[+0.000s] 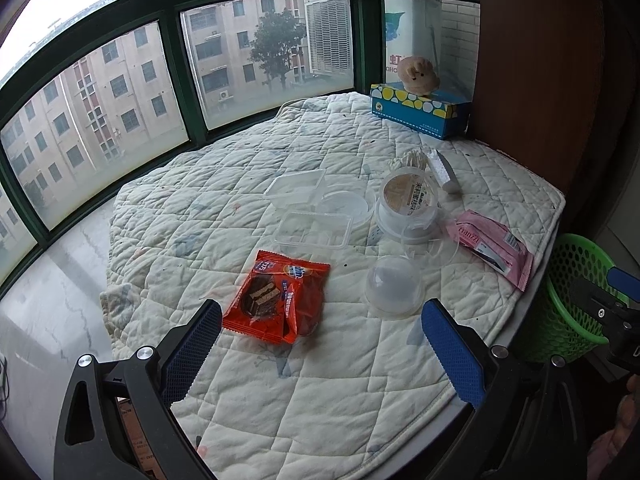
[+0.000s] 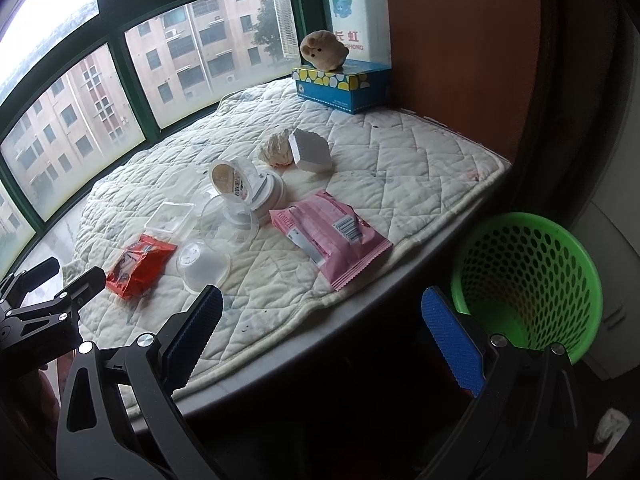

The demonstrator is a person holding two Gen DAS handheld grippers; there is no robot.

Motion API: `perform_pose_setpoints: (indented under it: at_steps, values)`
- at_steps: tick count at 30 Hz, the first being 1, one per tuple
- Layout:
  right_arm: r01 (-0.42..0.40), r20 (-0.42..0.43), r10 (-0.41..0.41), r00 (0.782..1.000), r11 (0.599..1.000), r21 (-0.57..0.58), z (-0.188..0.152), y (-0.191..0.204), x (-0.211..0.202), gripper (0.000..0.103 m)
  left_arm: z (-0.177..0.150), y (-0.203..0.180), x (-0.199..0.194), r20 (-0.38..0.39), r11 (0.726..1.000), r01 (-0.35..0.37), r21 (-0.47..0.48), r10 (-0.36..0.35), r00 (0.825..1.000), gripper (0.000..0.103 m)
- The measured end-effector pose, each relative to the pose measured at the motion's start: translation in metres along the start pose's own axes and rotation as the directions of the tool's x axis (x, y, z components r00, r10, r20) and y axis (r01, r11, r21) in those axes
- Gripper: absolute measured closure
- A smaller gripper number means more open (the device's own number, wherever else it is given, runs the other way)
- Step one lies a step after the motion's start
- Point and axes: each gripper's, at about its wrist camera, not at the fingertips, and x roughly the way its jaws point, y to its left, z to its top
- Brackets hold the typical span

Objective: Collect trash
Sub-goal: 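Reach the right tool to the pink wrapper and close on it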

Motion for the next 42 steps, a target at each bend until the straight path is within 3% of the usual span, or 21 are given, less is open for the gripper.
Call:
perform_pose_setpoints:
  at_steps: [10, 26, 37, 42]
  values:
    - [0.006, -0.028, -0.006, 1.0, 1.0, -0.021, 0.013, -0.009, 0.019, 0.004, 0.017, -0.001, 0.013, -0.014, 1.0, -0.001, 0.0, 0.001, 1.0, 0.006]
    - [-0.073, -0.129, 0.055, 0.99, 0.987, -0.145, 0.038, -0.013, 0.083, 0.004, 0.032, 0.006, 0.044, -0.061, 1.0, -0.004, -0.001, 0.004, 0.998, 0.006]
    - [-0.135, -0.21, 0.088, 0.974, 0.966, -0.222, 0.052, -0.016, 0.131, 0.005, 0.04, 0.005, 0.067, -0.086, 1.0, 0.025, 0.014, -0.024, 0.996, 0.006]
    - [-0.148, -0.249, 0.079, 0.965, 0.951, -0.271, 0.055, -0.014, 0.151, 0.006, 0.046, -0.001, 0.08, -0.109, 0.996, 0.084, 0.028, -0.081, 0.991, 0.006]
